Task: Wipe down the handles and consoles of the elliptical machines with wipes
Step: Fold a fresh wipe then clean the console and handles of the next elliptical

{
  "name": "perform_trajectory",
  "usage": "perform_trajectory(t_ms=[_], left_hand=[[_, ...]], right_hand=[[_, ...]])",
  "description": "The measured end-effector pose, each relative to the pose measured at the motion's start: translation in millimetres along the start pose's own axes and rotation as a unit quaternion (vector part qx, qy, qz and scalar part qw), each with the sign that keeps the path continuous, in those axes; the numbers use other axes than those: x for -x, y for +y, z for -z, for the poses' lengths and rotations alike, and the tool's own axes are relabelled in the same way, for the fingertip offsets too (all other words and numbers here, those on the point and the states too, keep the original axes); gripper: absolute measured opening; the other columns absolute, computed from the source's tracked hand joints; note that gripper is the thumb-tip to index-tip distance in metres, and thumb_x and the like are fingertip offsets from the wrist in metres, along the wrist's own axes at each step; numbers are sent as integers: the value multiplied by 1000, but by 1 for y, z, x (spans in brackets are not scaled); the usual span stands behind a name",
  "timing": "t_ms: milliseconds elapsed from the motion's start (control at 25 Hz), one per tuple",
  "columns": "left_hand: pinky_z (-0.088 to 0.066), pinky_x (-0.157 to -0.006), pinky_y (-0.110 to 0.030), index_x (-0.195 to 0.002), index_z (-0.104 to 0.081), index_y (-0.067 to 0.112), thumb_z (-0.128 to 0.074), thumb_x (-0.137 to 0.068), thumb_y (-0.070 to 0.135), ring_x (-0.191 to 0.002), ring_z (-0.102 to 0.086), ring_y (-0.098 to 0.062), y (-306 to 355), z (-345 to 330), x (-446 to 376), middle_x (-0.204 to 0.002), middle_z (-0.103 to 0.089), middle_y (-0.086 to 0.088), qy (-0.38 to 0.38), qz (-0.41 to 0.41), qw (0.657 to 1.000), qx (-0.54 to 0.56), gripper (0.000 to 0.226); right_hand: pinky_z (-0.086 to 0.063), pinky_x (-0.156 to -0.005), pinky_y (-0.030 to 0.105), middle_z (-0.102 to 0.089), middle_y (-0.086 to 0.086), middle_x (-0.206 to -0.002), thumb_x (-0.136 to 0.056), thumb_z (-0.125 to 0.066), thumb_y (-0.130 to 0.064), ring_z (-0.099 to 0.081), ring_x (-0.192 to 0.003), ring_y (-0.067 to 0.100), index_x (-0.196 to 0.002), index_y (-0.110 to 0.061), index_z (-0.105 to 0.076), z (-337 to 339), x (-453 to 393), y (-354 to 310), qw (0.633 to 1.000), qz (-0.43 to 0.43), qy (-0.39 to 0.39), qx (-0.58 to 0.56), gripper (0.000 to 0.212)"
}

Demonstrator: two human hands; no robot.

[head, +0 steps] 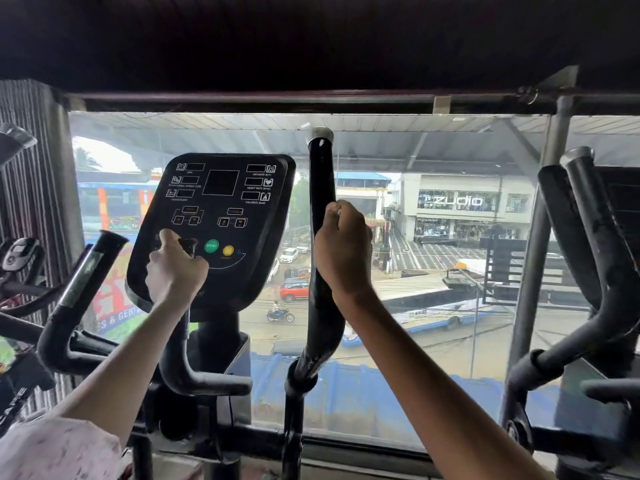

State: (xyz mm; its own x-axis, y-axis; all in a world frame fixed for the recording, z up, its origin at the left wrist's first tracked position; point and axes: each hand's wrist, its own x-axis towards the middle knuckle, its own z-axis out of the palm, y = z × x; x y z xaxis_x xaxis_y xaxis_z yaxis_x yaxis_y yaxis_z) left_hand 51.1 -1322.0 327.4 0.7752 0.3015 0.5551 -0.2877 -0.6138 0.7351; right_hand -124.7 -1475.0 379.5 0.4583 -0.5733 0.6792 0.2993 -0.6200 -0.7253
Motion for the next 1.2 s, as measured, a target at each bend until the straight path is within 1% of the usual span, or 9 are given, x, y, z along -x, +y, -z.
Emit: perform_trajectory(t_ms=[120,280,480,640,760,880,960,1080,1200], left_hand=[[-42,-68,-43,-113,-44,13,-57,-83,8,-89,-58,-42,0,0,1,-89,-51,-13,-1,-1,1000,-2,33],[-42,-67,-42,-112,-44,14,-57,-84,9,-81,-53,-37,2,1,2,-87,-50,-12,2,4,1000,1,32],[-40,-69,-41,-113,-44,14,-57,-82,7,-80,-47,-33,2,3,1,-88,-49,-10,-6,6,1000,4,35],[-38,-69,-41,-112,-44,14,-56,-82,6,-79,-46,-33,3,3,1,-87,-49,-10,-8,7,1000,5,33],[-41,-68,-42,-111,-43,16,-57,-81,7,-78,-48,-34,0,0,-1,-86,-50,-11,-6,7,1000,12,34],[-42,-69,-42,-114,-45,16,-57,-80,8,-79,-50,-36,0,0,0,-86,-49,-11,-5,1,1000,13,36],[-40,-69,-42,-114,-44,16,-57,-81,8,-80,-51,-36,1,1,0,-86,-50,-11,-10,4,1000,12,37],[-39,-70,-41,-116,-44,16,-57,-81,9,-81,-49,-35,1,1,0,-89,-51,-12,-9,7,1000,12,38],[-38,-70,-42,-116,-45,15,-57,-82,9,-79,-47,-33,1,1,0,-88,-51,-12,-10,5,1000,9,37]], right_hand=[[-39,-82,32,-70,8,-112,-108,-37,-24,-61,-106,27,-126,-8,-58,11,27,18,997,77,-13,29,32],[-37,-62,41,-56,13,-66,-91,-29,-36,-46,-65,22,-72,-8,-50,10,15,32,995,-24,-52,-83,40],[-42,-67,38,-57,11,-80,-99,-36,-22,-52,-78,26,-68,-10,-45,-7,-56,-3,990,-106,-23,-94,35],[-36,-63,24,-68,14,-106,-107,-37,-17,-65,-98,33,-105,-4,-60,-5,-44,-24,993,15,-2,116,26],[-33,-70,19,-69,10,-116,-107,-38,-16,-66,-107,26,-119,-4,-58,5,-14,-4,984,101,5,144,26],[-31,-69,24,-62,3,-86,-104,-39,-10,-55,-80,22,-92,-10,-64,9,-24,-2,999,16,-28,39,28],[-25,-60,30,-40,-1,-65,-99,-40,-5,-37,-61,18,-63,-18,-41,2,-53,-9,999,-36,-34,-16,39],[-32,-65,34,-44,5,-68,-96,-41,-2,-45,-73,24,-64,-15,-40,-13,-95,-25,995,-76,-22,-59,34],[-37,-72,33,-66,18,-97,-104,-41,-12,-61,-92,34,-91,-5,-59,-17,-88,-31,997,8,3,76,23]])
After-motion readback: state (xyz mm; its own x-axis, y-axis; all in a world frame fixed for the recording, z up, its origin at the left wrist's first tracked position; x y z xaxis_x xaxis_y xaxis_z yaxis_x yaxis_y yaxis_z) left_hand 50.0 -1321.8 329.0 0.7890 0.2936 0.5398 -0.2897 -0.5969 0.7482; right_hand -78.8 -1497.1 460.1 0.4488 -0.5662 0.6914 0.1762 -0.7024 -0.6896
